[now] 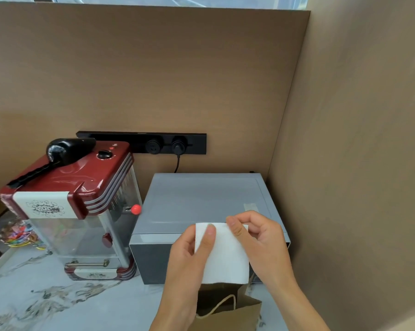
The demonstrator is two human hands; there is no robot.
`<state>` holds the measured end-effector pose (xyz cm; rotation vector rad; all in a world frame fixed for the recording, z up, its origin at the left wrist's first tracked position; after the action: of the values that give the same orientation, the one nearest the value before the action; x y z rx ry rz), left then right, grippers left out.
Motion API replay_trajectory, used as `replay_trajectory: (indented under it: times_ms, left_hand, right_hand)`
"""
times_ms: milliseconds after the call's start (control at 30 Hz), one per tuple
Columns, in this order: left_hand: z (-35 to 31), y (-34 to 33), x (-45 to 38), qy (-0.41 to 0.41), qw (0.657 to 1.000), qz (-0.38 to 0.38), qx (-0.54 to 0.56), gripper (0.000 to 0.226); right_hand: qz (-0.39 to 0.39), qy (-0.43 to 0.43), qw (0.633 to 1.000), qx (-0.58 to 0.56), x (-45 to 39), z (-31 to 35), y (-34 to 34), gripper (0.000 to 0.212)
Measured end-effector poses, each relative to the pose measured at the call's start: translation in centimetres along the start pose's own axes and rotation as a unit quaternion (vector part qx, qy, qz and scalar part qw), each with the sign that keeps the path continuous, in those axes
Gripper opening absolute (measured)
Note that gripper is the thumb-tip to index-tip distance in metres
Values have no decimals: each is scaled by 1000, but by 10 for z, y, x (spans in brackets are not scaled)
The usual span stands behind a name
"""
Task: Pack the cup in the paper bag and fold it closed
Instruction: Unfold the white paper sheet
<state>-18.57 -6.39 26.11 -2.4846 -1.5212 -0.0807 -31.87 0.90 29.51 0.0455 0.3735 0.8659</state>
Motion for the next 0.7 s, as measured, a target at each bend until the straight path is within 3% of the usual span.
replay_trajectory:
  times_ms: [100, 200, 300, 433, 533, 700]
  left_hand:
    - [0, -1, -2, -17, 998, -54, -5, 42]
    - [-3, -3, -5, -48, 994, -92, -16, 27]
    - [-3, -8, -6, -82, 988, -126, -40, 31]
    - [-2, -13, -5, -104, 975, -186, -66, 39]
    - [-4, -14, -6, -114, 968, -211, -69, 36]
    - [-10, -8, -9, -145, 963, -217, -62, 39]
  right_hand:
    - [-22, -74, 988, -130, 1, -12, -1, 52]
    - [45, -170, 960, -217, 9, -22, -17, 52]
    - [31, -124, 975, -184, 9, -17, -26, 42]
    - [-128, -8, 992, -10, 6, -14, -20, 16]
    - [-186, 35, 981, 42, 8, -13, -19, 31]
    - [-161, 61, 984, 41, 1, -15, -15, 42]
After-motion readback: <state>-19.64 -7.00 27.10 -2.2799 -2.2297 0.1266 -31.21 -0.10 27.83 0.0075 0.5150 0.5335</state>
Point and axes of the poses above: each hand's wrist, its own x-axis away from the middle knuckle, its own y-axis out of the back of the hand, z = x × y, the point moved 6 cm from there along -x, towards the middle knuckle, and after that the axes turned 7 degrees about y, right-handed, at the moved point
